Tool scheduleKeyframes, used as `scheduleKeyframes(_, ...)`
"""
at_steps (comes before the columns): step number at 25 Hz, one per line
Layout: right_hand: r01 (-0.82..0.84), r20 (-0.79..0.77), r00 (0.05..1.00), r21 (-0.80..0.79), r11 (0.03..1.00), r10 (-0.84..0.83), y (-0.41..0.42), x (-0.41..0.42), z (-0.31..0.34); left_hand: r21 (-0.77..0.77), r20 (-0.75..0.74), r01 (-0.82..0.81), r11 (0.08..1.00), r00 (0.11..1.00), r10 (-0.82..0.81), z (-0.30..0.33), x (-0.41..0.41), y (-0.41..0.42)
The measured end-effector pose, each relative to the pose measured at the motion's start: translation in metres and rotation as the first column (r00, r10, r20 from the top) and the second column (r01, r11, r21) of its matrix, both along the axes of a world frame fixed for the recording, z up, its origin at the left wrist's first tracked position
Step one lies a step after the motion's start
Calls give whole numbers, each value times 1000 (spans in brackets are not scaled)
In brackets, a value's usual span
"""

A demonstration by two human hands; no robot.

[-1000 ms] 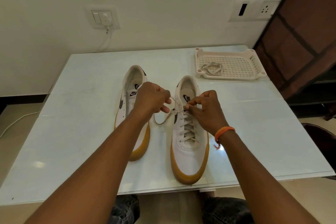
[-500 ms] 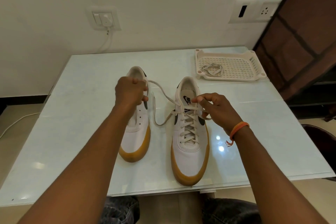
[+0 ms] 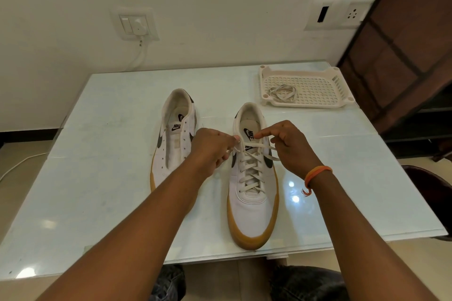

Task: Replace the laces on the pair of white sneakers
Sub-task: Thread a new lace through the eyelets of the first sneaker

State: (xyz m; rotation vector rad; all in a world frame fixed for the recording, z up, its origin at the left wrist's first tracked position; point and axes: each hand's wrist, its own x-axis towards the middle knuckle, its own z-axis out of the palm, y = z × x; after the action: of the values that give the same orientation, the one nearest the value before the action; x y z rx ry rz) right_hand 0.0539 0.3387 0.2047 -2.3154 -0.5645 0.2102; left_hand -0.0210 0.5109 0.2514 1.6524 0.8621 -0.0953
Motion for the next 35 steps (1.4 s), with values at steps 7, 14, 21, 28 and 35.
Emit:
scheduleKeyframes(7,-4,15,1000,-26,1000,4,-5,2,-1,-145,68,-145,979,985,156,10,9,27)
scheduleKeyframes(14,-3,14,1000,-31,1000,3,-3,0,3,-134,165,-299,945,933,319,18,6,60)
scheduleKeyframes(21,20,-64,998,76,997,-15,-1,-9,17,-139,168,-291,947,935,312,18,8,53)
scheduleKeyframes(28,-25,66,998,74,997,20,9,-19,11,353,-94,207,913,978,-185,11,-1,32)
scheduleKeyframes(35,49,22,998,137,989,-52,13,-17,12,323,-122,534,782,843,-525,-2,-5,20)
